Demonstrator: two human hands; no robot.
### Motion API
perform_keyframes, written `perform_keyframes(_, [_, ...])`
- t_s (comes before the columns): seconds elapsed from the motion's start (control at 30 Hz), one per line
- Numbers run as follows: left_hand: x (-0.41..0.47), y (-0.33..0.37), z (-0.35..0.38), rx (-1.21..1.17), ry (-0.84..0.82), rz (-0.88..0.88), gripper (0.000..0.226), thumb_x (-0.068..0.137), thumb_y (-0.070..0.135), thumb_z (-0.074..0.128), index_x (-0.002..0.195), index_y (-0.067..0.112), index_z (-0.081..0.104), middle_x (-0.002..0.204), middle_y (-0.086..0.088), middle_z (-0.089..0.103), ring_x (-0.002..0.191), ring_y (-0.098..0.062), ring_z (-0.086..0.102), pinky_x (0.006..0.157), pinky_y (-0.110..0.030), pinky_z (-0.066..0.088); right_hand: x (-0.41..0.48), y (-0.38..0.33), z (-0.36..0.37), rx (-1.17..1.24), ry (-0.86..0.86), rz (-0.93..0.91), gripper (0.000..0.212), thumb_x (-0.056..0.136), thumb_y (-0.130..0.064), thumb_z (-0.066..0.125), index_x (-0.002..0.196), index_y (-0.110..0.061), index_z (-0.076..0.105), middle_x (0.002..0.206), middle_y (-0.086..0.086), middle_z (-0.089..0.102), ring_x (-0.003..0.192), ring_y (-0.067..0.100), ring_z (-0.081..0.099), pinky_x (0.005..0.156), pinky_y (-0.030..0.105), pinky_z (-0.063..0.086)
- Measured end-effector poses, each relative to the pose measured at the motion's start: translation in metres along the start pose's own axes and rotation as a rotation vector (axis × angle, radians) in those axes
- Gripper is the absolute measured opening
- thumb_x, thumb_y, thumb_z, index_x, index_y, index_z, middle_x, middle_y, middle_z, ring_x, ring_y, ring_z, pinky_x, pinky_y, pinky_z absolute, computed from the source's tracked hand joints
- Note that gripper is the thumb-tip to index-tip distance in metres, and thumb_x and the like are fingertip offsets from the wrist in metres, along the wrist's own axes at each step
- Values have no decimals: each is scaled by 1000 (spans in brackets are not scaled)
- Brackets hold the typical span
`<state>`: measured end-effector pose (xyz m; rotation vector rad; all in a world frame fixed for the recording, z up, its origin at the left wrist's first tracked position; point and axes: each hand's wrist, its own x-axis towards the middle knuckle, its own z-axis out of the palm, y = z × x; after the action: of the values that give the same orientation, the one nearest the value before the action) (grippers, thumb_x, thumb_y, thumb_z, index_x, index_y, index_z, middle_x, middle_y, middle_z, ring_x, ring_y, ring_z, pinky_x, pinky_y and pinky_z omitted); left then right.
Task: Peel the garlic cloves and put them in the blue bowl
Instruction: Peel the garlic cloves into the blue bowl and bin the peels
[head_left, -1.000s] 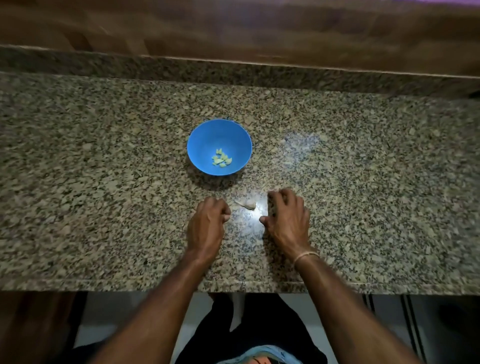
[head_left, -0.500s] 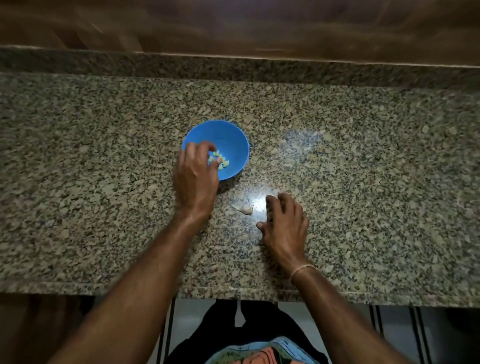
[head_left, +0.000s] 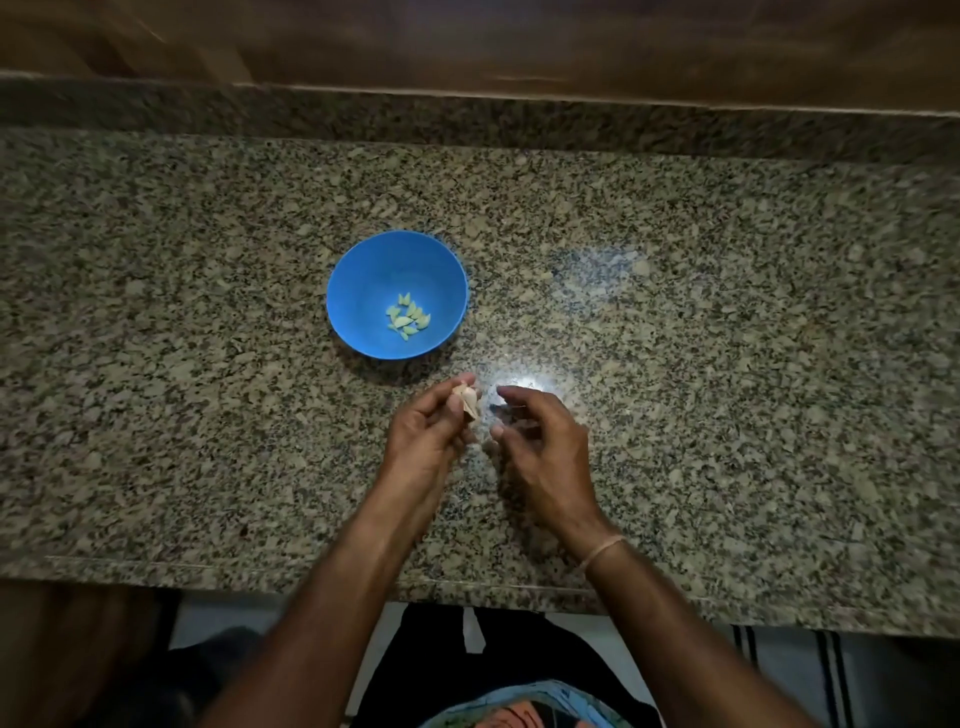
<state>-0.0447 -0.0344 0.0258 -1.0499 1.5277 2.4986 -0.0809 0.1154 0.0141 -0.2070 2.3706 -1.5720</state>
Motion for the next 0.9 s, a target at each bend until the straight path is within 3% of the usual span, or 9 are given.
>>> perform_keyframes(0.07, [-7,1,5,-229,-43,-68,31,96,15,60,126,14,68,117,-3,77,97,-7,73,78,-20,58,-2,-13,-4,106,15,-6,30,94,-11,77,122,-21,73,115,-9,72,106,9,69,89,35,61])
perform_keyframes(0.17, [-16,1,11,-331,-77,-84,32,99,10,54,130,10,65,113,-7,76,89,-11,74,76,-21,60,-3,-26,-7,203,-1,-43,19,95,-14,76,114,-18,75,111,-7,74,107,12,70,89,33,61])
perform_keyframes(0.43, [-23,-3,26,-272,-84,-25,43,89,12,64,131,7,66,117,-12,74,103,-16,69,87,-24,60,-5,-34,-19,129,81,-147,11,92,-15,80,102,-14,74,99,-5,71,93,13,70,77,27,58])
perform_keyframes(0.6, [-24,-5,33,-219,-80,8,39,86,8,67,125,8,69,110,-11,77,99,-13,72,86,-22,59,-4,-33,-23,149,107,-117,10,92,-13,80,100,-12,75,96,-5,74,90,11,71,76,20,56])
perform_keyframes(0.77, [-25,-5,37,-211,-84,6,37,89,8,62,126,6,67,113,-9,79,102,-11,74,83,-19,59,-3,-29,-29,257,66,-15,10,91,-16,81,101,-14,76,95,-5,77,93,16,74,83,35,62])
perform_keyframes(0.9, [-26,-6,36,-227,-80,-20,36,89,10,63,125,8,68,117,-10,77,105,-13,73,87,-21,60,-4,-28,-30,219,64,-56,11,92,-15,80,102,-13,76,98,-4,76,95,15,73,83,32,61])
